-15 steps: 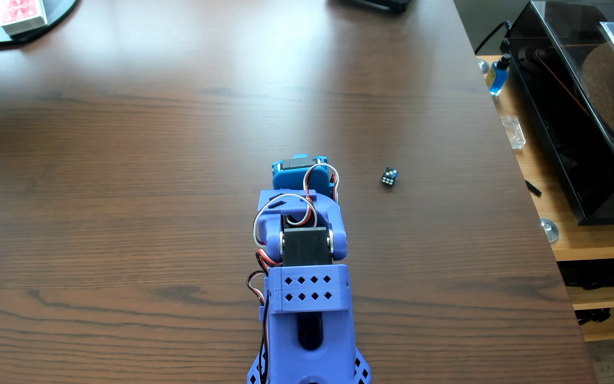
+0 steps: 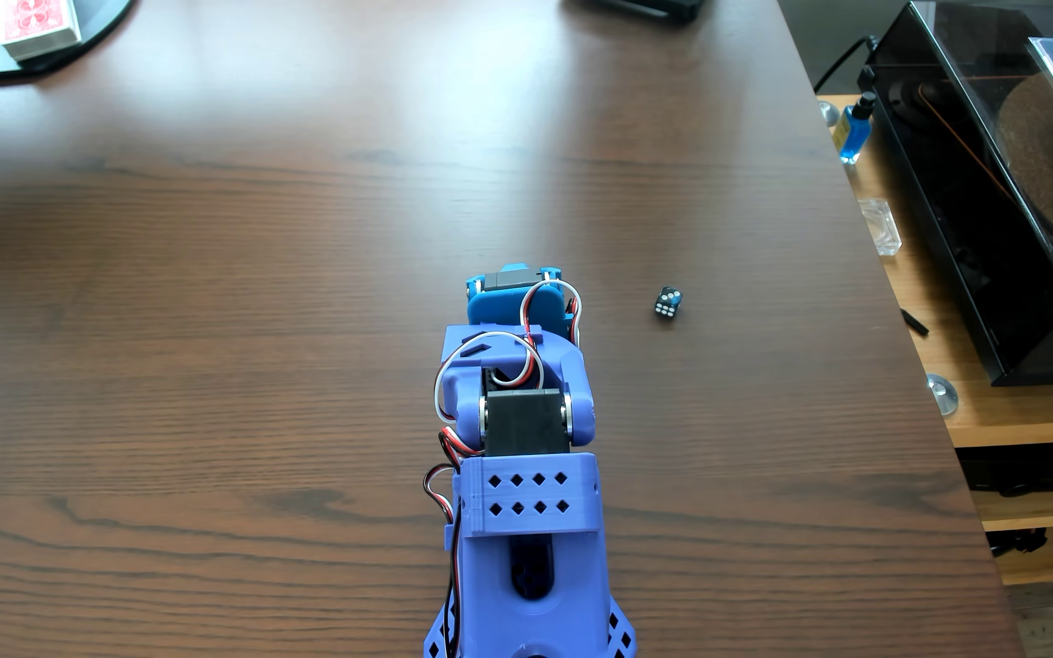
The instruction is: Grab the blue dice
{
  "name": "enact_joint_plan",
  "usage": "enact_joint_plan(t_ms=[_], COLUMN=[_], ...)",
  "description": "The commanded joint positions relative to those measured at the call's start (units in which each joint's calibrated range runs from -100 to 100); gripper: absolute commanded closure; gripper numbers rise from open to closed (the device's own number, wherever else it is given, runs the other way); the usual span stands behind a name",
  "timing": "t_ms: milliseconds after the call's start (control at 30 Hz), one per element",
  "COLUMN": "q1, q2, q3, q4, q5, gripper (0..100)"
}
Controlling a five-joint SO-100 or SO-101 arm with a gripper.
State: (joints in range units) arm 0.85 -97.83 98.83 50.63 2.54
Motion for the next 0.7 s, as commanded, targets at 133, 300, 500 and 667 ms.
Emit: enact_joint_plan(t_ms=[133, 300, 500, 667], q1=[-0.61, -0.61, -0.61, -0.61], q2=[-0.58, -0.58, -0.58, -0.58], q3=[0.35, 0.35, 0.35, 0.35], q4=[0.12, 0.12, 0.12, 0.12], q5=[0.09, 0.09, 0.09, 0.09], gripper=[96, 96, 96, 96])
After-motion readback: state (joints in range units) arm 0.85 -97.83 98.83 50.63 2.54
